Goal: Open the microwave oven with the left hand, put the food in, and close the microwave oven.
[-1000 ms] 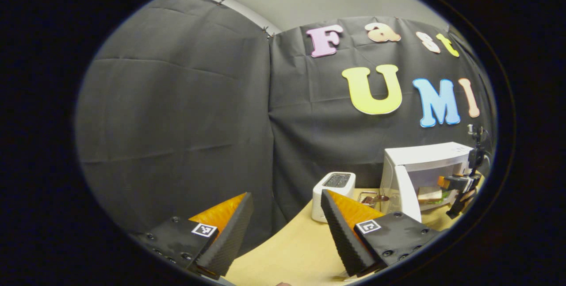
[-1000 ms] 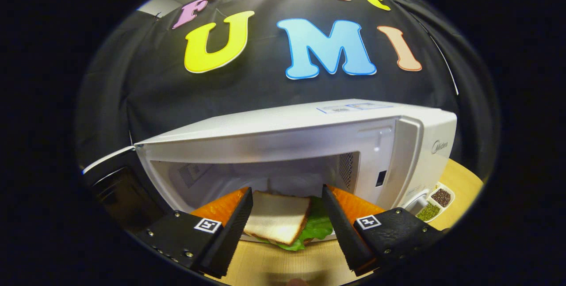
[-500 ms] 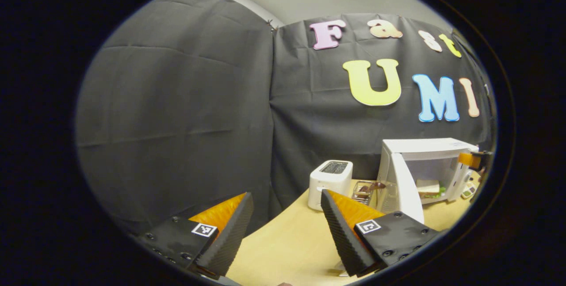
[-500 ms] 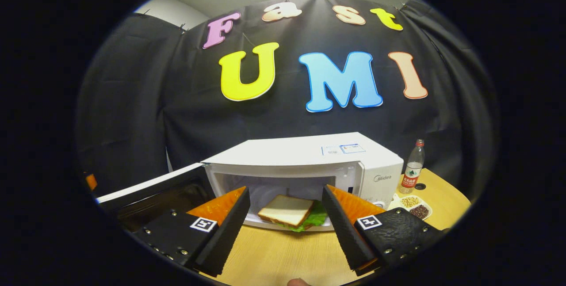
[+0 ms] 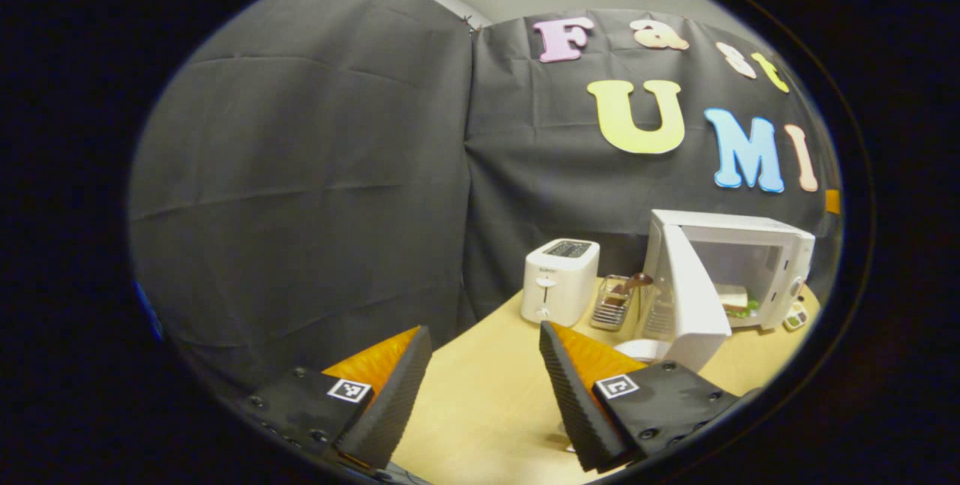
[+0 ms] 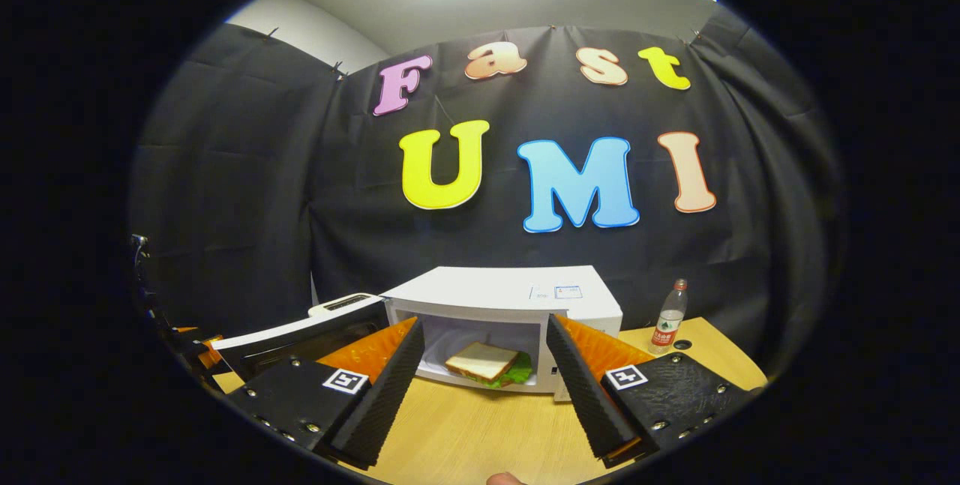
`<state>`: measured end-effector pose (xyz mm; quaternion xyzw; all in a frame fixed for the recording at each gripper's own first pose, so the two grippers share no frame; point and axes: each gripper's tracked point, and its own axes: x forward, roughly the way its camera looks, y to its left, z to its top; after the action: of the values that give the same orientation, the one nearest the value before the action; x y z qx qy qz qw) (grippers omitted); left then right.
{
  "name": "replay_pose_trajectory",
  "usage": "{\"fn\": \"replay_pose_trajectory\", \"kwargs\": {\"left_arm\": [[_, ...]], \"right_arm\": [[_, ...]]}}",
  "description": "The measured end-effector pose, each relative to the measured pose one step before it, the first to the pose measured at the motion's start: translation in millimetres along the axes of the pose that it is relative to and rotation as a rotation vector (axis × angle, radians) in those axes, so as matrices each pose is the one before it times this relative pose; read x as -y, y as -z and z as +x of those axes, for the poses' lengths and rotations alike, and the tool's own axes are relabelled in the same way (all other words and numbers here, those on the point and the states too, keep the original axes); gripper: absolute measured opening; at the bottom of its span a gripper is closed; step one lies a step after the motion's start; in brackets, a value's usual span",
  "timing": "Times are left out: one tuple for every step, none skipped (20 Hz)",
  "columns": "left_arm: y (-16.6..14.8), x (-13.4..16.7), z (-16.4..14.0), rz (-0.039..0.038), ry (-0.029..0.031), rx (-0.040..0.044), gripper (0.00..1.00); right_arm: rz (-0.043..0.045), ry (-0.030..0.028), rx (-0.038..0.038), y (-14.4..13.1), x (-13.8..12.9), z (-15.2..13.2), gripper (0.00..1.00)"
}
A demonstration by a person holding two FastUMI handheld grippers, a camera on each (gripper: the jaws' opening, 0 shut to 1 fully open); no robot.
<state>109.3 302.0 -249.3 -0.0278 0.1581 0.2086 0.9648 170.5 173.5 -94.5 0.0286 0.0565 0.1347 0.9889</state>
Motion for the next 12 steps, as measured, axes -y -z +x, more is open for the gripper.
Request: {"fn": "replay_pose_trajectory", "kwargs": {"left_arm": [[4.91, 5.07, -0.16, 0.00484, 0.00245, -0.00678, 0.91], [3.22, 4.52, -0.93, 0.01014, 0.00565, -0.00601, 0.81], [6.11, 4.75, -0.06, 0.01377, 0.00152, -0.00851, 0.72], [3.04, 5.81, 1.78, 0.00906, 0.00971, -0.01180, 0.58], [2.78, 5.53, -1.31, 0.00329, 0.01361, -0.00728, 0.44], [5.02, 6.41, 0.41, 0.00585, 0.00814, -0.01089, 0.30], [3.29, 7.73, -1.33, 0.00479, 0.02256, -0.00596, 0.17], [1.43, 8.29, -2.78, 0.00781, 0.01488, -0.00521, 0.15], [-1.37, 8.00, -2.20, 0.00636, 0.01818, -0.00221, 0.07], [-1.06, 2.41, -2.49, 0.01523, -0.00964, 0.00242, 0.08], [0.06, 0.56, -1.13, -0.00056, 0.00372, -0.00443, 0.09], [-0.33, 1.61, -1.00, -0.01275, 0.01354, -0.00359, 0.08]], "right_arm": [[-0.00599, -0.00226, 0.00849, -4.37, 2.25, -7.42, 0.99], [0.00001, 0.00218, 0.00827, -4.23, 2.57, -5.08, 0.99], [0.00225, 0.00331, 0.00641, -3.05, 3.43, -4.37, 0.99], [0.00268, 0.00213, 0.00143, -1.02, 3.08, -3.03, 0.99], [0.00280, 0.00202, -0.00049, -1.48, 2.41, -3.68, 0.99], [0.00154, 0.00117, -0.00111, -0.44, 2.50, -2.80, 0.99], [0.00084, 0.00263, 0.00240, -1.65, 2.35, -2.82, 0.99], [0.00054, 0.00112, 0.00120, -1.17, 2.27, -3.34, 0.99], [0.00020, 0.00170, 0.00111, -1.51, 2.53, -3.96, 0.99], [0.00067, 0.00250, 0.00238, -0.85, 3.35, -1.70, 0.99], [0.00036, 0.00168, 0.00320, -1.77, 3.04, -3.99, 0.99], [-0.00011, 0.00226, 0.00251, -1.24, 2.67, -2.31, 0.99]]}}
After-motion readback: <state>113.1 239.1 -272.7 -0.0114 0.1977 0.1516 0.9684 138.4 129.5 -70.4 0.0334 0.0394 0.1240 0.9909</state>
